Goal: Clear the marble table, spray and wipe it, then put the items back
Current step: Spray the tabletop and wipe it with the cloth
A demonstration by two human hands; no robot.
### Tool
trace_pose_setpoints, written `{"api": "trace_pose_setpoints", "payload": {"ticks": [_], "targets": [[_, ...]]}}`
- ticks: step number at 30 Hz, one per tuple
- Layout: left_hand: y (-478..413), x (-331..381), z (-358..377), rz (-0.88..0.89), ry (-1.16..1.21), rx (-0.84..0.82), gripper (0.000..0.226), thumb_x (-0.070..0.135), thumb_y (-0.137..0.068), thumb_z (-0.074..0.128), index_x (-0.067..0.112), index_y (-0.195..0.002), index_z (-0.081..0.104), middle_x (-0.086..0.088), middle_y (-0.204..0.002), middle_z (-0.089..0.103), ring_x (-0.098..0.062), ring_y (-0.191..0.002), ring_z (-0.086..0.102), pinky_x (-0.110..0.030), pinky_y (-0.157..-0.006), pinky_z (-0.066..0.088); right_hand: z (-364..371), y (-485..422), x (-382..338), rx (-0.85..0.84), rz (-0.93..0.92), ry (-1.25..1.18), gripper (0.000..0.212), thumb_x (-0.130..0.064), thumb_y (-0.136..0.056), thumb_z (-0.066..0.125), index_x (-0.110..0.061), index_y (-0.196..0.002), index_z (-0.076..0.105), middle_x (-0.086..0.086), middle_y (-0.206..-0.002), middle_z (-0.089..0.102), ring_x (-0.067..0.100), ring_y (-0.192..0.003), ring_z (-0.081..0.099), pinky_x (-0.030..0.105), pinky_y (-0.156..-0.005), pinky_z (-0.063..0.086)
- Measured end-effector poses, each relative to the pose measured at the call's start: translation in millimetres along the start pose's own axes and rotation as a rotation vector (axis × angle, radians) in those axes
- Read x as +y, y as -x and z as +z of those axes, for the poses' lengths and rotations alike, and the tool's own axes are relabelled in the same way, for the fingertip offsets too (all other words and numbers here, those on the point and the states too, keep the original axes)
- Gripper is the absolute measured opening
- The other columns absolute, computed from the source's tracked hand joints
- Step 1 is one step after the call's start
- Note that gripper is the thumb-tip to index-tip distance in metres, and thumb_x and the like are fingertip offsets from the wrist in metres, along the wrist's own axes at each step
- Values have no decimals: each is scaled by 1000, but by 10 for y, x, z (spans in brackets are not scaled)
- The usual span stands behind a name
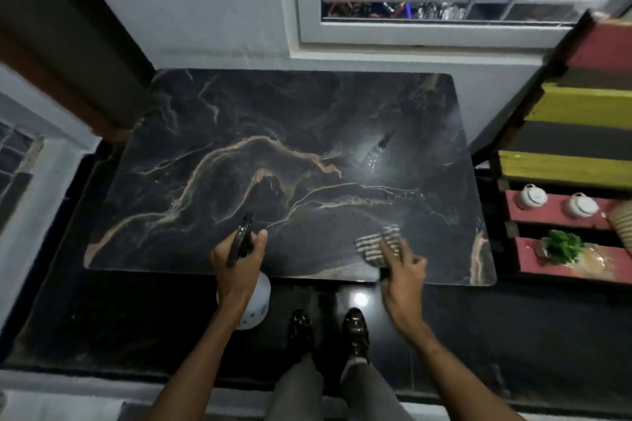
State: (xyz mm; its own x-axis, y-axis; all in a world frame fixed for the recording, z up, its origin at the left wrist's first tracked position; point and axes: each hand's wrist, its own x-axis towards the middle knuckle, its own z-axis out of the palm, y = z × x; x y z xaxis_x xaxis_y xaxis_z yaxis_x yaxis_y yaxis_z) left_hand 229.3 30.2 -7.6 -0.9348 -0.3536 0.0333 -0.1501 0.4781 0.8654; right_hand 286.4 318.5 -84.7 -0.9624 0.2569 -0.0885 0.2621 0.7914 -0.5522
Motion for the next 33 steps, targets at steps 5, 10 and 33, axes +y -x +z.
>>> {"api": "trace_pose_setpoints", "payload": {"ticks": [5,10,33], "targets": [[-94,128,171,9,47,-82,32,31,-89,74,14,-63,64,-1,-58,65,-16,-59,65,-40,-63,56,-132,-112,-71,45,213,42,72,6,-79,57,-24,-144,52,8,-158,31,33,-111,38,33,-92,38],[-157,306,346,-31,74,-168,30,28,-88,76,16,-63,64,-2,-59,67,-22,-60,67,-46,-66,57,77,-184,-227,-159,-278,85,71,-1,-84,56,-37,-144,50,-2,-157,35,23,-105,42,26,-91,38],[-1176,823,1035,165,13,-147,29,11,-90,74,6,-65,62,-6,-58,62,-20,-55,61,-36,-55,51,133,-2081,-799,-234,-441,165,69,-4,-85,52,-32,-148,44,1,-162,28,29,-112,42,38,-96,38]]}}
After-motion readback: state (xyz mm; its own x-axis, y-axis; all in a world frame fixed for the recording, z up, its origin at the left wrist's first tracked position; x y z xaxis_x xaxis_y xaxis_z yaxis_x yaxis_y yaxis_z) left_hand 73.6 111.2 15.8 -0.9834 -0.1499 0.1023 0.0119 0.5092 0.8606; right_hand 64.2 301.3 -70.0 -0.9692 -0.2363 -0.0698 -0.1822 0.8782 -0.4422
